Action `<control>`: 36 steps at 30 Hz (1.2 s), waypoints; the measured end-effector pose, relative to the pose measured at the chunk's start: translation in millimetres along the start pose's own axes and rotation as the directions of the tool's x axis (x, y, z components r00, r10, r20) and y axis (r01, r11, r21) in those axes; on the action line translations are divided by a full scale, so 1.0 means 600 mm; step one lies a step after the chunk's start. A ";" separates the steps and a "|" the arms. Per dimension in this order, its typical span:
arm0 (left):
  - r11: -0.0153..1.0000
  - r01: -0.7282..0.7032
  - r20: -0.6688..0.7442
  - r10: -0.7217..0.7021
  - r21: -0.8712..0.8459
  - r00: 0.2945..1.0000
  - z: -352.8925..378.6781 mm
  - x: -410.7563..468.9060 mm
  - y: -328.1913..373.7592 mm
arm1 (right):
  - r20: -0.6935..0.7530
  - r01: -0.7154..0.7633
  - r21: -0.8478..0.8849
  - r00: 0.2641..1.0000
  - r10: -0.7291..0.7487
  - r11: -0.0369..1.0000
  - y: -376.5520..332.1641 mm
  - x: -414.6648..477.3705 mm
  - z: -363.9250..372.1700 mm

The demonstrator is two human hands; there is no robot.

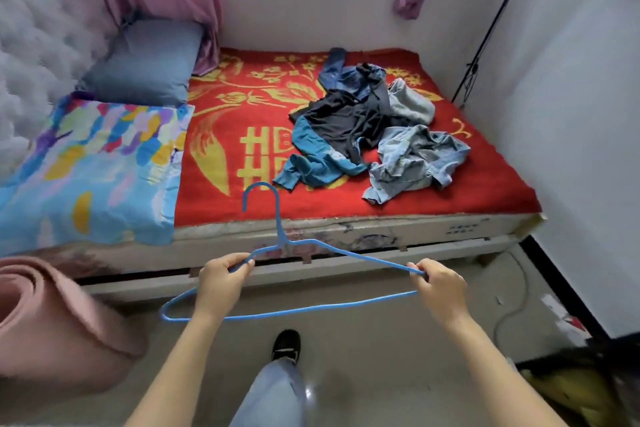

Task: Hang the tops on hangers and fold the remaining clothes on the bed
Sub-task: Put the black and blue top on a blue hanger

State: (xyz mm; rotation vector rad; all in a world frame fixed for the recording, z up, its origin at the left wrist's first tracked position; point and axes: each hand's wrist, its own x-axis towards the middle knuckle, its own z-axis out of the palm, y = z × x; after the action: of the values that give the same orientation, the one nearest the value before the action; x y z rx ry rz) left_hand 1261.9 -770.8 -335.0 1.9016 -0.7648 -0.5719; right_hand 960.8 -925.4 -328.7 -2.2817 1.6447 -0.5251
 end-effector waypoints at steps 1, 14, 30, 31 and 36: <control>1.000 -0.027 0.016 0.027 -0.010 1.000 0.013 0.029 0.014 | -0.017 -0.004 -0.002 1.000 0.004 1.000 0.004 0.025 0.000; 0.975 -0.218 0.100 0.222 -0.051 0.970 0.172 0.389 0.185 | -0.136 -0.155 -0.050 0.980 0.147 0.987 0.019 0.368 -0.036; 0.969 -0.248 0.002 0.248 -0.008 0.969 0.492 0.647 0.336 | -0.097 0.043 -0.207 0.993 -0.064 0.977 0.216 0.822 -0.032; 0.962 -0.273 -0.023 0.273 0.003 0.962 0.508 0.655 0.350 | -0.080 0.107 -0.257 0.988 -0.132 0.960 0.221 0.852 -0.034; 0.911 -0.396 -0.046 0.403 0.118 0.914 0.558 0.694 0.382 | 0.010 0.461 -0.023 0.888 -0.461 0.887 0.161 0.967 -0.025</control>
State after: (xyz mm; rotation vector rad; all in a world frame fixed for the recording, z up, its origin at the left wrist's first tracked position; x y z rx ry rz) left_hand 1265.0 -1350.8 -293.2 1.7789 -1.1223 -0.2093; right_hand 1037.9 -1506.9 -282.5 -2.6977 1.0969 -0.6003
